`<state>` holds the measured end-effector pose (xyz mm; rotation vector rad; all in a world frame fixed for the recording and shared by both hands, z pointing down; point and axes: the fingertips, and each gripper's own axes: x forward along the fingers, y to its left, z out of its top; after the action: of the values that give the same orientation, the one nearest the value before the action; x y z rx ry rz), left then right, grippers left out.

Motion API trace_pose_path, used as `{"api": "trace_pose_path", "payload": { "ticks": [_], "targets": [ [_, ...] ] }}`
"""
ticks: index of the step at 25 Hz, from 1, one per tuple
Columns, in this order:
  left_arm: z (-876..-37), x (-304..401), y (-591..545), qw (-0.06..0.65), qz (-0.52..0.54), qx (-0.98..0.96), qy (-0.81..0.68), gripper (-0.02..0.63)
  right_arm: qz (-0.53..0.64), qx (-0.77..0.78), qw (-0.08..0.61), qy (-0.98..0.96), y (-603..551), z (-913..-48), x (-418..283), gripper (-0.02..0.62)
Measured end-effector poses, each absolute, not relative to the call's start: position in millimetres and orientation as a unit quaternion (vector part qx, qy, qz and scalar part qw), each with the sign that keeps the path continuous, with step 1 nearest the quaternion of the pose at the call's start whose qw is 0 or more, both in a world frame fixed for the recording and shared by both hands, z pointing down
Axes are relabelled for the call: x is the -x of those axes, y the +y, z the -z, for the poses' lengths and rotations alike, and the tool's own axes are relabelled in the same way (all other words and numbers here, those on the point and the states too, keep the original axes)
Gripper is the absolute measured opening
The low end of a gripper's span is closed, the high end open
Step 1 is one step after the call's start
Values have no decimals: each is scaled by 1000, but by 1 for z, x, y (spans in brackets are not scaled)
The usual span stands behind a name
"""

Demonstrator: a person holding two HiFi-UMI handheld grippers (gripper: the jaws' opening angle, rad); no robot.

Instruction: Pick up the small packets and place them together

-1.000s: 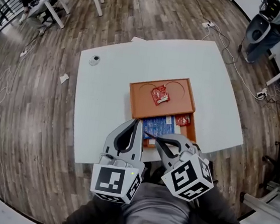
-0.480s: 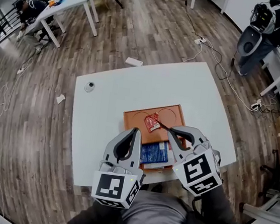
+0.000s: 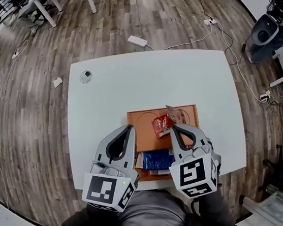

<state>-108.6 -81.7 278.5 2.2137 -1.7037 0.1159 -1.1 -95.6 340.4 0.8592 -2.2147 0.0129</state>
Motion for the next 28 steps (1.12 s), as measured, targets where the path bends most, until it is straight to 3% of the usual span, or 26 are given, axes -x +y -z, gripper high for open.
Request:
{"api": "trace_pose_path", "payload": {
  "ticks": [11, 13, 14, 28],
  "targets": [
    [-305, 131, -74, 199, -56, -762, -613, 0, -45, -312, 389, -865, -87, -391, 28, 11],
    [-303, 135, -69, 199, -55, -759, -617, 0, -51, -306, 376, -873, -84, -388, 35, 156],
    [-301, 137, -67, 197, -54, -758, -619, 0, -52, -303, 370, -877, -82, -386, 39, 169],
    [-270, 105, -12, 165, -34, -766, -620, 0, -23, -318, 347, -882, -32, -350, 9, 169]
  ]
}}
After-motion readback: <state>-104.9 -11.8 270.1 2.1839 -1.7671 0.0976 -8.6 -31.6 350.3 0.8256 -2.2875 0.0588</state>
